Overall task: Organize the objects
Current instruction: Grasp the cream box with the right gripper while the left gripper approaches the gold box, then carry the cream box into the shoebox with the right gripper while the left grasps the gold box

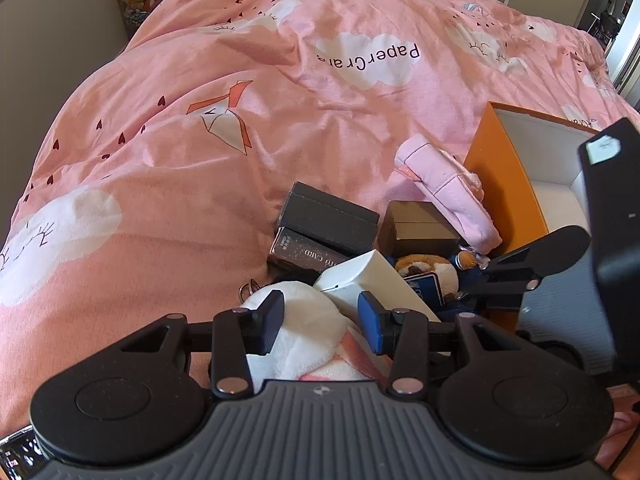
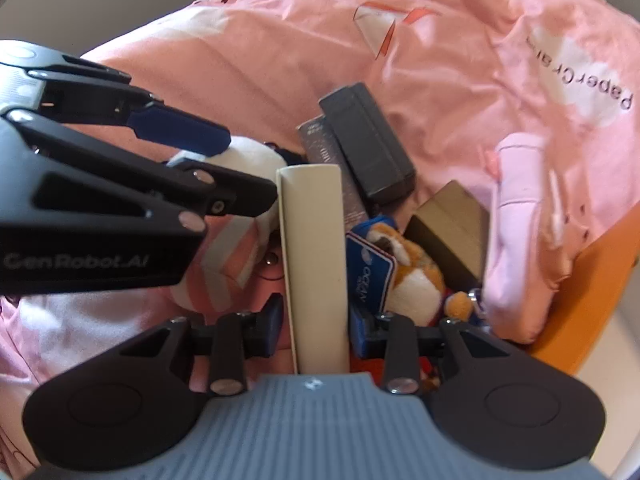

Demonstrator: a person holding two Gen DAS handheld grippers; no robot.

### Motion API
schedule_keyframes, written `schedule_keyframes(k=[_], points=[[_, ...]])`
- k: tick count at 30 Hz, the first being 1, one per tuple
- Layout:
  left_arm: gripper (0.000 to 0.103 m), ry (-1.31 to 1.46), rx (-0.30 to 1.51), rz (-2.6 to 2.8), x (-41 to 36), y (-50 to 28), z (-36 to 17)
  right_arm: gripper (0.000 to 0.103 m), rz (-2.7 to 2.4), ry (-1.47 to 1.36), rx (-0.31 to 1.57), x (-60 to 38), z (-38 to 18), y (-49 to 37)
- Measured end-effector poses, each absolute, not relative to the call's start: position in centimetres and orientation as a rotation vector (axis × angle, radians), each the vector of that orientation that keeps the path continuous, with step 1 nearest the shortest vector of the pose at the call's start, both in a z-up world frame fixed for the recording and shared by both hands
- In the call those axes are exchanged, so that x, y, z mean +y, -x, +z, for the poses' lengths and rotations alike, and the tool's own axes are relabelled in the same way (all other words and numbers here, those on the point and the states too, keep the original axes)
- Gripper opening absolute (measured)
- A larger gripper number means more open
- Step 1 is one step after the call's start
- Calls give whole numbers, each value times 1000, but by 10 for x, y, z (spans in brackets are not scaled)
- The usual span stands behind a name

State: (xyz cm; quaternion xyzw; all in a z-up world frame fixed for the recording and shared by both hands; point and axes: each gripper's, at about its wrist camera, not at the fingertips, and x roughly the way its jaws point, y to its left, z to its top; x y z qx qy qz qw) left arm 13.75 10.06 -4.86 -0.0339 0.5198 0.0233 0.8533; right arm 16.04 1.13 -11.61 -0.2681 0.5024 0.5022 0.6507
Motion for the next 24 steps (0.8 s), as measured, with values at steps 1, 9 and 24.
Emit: schedule_keyframes(k=[1,9,24], points=[[50,68,1095,48,100,-138,-49,37,1136,602,1148,12,-118,-161],[50,-6,1057,-68,91,-134,-28,31,1125,538,1064,-15,-87,-157],[62,-566,940,-520,25,-173,-19,31,926,271,901,-123,45,-200]])
